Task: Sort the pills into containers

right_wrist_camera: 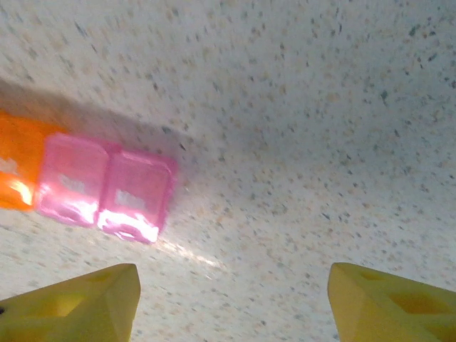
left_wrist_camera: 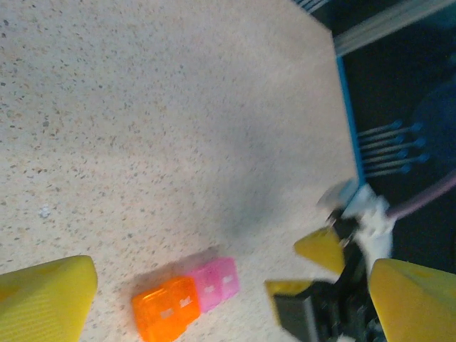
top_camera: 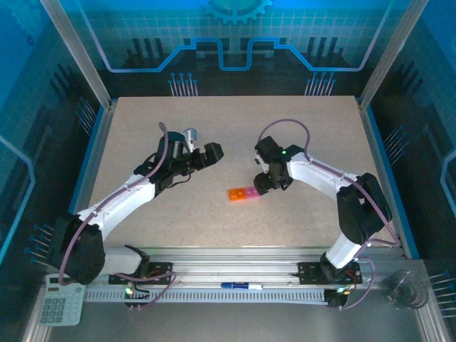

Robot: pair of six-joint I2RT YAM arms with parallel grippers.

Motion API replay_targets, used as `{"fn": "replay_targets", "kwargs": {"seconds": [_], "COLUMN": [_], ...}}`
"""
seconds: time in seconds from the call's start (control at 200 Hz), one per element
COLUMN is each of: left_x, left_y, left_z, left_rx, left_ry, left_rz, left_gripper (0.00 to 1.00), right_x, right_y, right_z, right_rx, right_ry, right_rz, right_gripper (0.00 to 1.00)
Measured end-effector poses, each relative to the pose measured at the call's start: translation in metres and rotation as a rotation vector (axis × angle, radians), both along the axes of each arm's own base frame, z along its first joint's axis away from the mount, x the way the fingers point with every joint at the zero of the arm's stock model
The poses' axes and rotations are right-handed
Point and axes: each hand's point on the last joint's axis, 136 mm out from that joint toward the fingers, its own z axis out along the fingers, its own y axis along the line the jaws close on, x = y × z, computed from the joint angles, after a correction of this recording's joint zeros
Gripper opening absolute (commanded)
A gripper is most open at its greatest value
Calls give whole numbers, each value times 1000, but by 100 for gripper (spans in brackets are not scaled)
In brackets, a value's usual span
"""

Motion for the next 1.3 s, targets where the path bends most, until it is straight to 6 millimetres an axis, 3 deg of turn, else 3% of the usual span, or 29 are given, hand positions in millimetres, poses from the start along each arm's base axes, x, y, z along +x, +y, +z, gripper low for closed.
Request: {"fn": "replay_targets", "kwargs": {"seconds": [0.155, 0.33, 0.495, 0.775, 1.156, 1.301], "left_x": [-19, -37, -48, -57, -66, -75], "left_y": [-17, -17, -19, -24, -39, -48], "left_z": [-18, -50, -67, -92, -105, -120], "left_rx": [180, 373, 504, 632, 707, 758], "left_ry": [4, 40, 45, 61, 37, 38], "left_rz": [-123, -222, -295, -382, -479, -544], "left_gripper": [99, 99, 99, 99, 99, 99], "right_x": [7, 11, 14, 12, 13, 14], "right_y": [14, 24, 31, 33, 36, 38], "right_z": [-6, -25, -28, -44, -45, -46], "right_rx": [87, 112, 137, 138, 154, 163], "right_ry": [17, 58, 56, 73, 62, 60], "right_rz": [-33, -48, -53, -62, -56, -53], "right_gripper": [72, 71, 71, 70, 70, 70]}}
